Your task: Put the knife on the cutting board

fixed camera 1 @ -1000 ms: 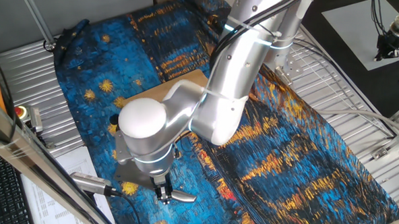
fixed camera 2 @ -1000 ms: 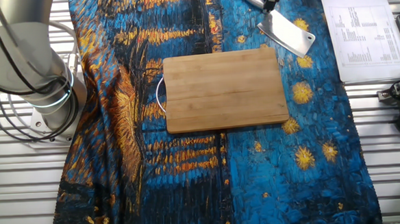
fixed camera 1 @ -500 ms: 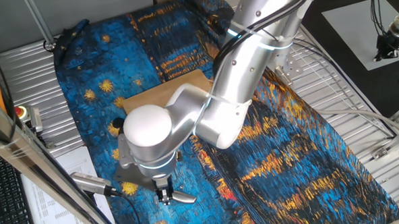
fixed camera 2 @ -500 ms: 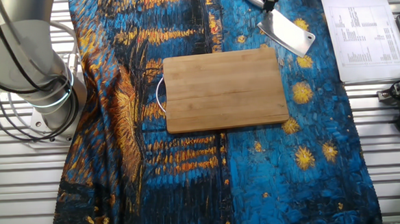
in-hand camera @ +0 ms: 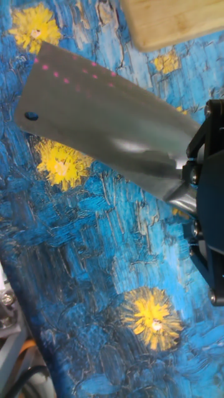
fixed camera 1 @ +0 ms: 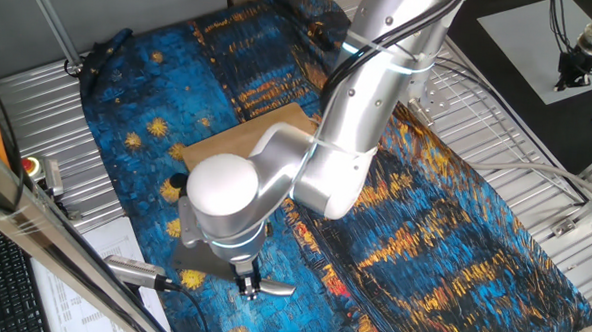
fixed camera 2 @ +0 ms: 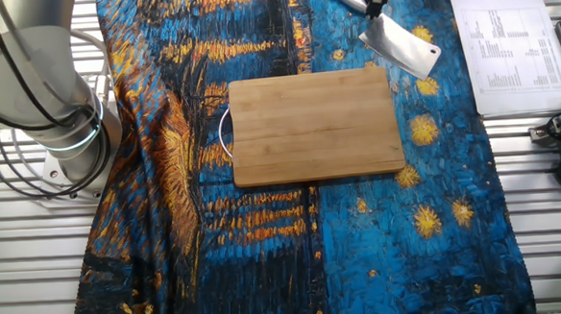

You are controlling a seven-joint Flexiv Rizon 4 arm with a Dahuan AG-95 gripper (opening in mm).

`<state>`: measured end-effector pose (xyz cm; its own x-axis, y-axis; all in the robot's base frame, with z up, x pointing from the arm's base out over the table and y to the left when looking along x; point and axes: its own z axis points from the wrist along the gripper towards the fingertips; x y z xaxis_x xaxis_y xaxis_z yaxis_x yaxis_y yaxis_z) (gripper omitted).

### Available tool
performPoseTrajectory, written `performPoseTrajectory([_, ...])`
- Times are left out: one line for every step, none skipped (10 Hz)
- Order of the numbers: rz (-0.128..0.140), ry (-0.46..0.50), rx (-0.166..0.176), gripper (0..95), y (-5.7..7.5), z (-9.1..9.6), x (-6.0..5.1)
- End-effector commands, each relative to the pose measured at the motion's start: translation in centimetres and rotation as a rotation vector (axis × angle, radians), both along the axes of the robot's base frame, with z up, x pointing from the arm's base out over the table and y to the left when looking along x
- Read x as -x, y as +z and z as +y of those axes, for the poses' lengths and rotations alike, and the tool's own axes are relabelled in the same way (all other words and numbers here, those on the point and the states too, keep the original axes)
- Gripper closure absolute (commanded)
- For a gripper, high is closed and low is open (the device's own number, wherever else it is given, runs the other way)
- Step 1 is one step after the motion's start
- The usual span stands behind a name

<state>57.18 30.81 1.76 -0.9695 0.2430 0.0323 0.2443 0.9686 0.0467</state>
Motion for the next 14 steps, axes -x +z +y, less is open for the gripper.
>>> performPoseTrajectory([0.046,0.003,-0.003,76.0,0.6,0.1,0.2])
performPoseTrajectory([0.05,0.011,-0.008,76.0,0.4,0.0,0.7])
performPoseTrajectory([0.043,0.019,-0.008,76.0,0.2,-0.1,1.4])
performPoseTrajectory([0.033,0.014,-0.007,76.0,0.2,-0.1,1.5])
performPoseTrajectory([0.034,0.01,-0.012,76.0,0.4,-0.1,1.4])
performPoseTrajectory([0.033,0.011,-0.017,57.0,0.6,-0.1,1.2])
performPoseTrajectory([0.033,0.012,-0.015,57.0,0.6,-0.1,1.2])
performPoseTrajectory([0.031,0.013,-0.015,57.0,0.4,-0.1,1.2])
performPoseTrajectory([0.031,0.013,-0.014,57.0,0.3,0.0,1.2])
performPoseTrajectory([0.033,0.012,-0.015,57.0,0.2,0.0,1.2])
performPoseTrajectory([0.033,0.012,-0.015,57.0,0.1,0.0,1.2])
performPoseTrajectory([0.035,0.01,-0.014,76.0,0.1,0.0,1.3])
performPoseTrajectory([0.036,0.008,-0.013,76.0,0.1,0.0,1.3])
performPoseTrajectory([0.036,0.007,-0.013,76.0,0.0,0.0,1.4])
